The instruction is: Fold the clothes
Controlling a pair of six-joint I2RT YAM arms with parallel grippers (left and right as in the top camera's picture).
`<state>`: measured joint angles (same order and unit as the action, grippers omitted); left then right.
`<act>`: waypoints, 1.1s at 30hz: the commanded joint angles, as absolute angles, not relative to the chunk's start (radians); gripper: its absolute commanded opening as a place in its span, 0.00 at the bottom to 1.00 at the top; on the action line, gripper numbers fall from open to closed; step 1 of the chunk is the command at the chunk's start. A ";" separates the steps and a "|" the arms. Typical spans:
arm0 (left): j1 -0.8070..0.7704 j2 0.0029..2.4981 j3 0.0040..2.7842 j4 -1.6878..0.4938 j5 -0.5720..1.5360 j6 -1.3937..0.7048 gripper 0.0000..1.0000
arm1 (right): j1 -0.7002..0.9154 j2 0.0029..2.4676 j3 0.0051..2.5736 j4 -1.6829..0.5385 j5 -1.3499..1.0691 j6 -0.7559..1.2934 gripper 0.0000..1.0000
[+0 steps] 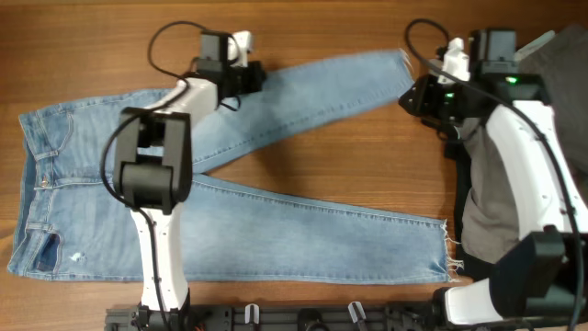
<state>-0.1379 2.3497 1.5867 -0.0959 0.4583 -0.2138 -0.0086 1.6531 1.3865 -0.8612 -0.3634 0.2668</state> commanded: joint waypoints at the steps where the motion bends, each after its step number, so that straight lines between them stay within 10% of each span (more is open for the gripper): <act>1: -0.036 2.421 1.708 -0.192 0.351 -0.265 0.05 | 0.056 1.745 1.393 -0.807 -0.262 0.356 0.39; 4: -0.007 2.412 1.894 -0.381 0.359 -0.234 0.05 | 0.070 1.815 1.393 -0.805 -0.281 0.395 0.41; 7: 0.016 2.363 2.093 -0.658 0.359 -0.150 0.48 | 0.071 1.840 1.393 -0.803 -0.361 0.378 0.47; 12: 0.009 2.186 2.168 -0.892 0.362 -0.082 0.79 | 0.086 1.872 1.392 -0.552 -0.363 0.356 0.35; 14: 0.013 2.093 2.168 -0.934 0.355 -0.081 0.85 | 0.110 1.930 1.392 -0.411 -0.360 0.428 0.53; 16: 0.012 2.036 2.168 -0.972 0.355 -0.081 0.82 | 0.135 2.016 1.392 -0.302 -0.364 0.508 0.60; 21: -0.062 2.107 2.140 -1.026 0.351 0.027 0.27 | 0.130 2.012 1.393 -0.359 -0.405 0.475 0.56; 33: -0.274 2.550 2.140 -0.762 0.310 0.104 0.41 | 0.111 1.561 1.393 -0.750 -0.280 0.366 0.56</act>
<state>-0.2600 2.5008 2.1414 -0.7753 0.3210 0.0883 0.1158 1.6135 1.3838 -0.7261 -0.3267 0.3874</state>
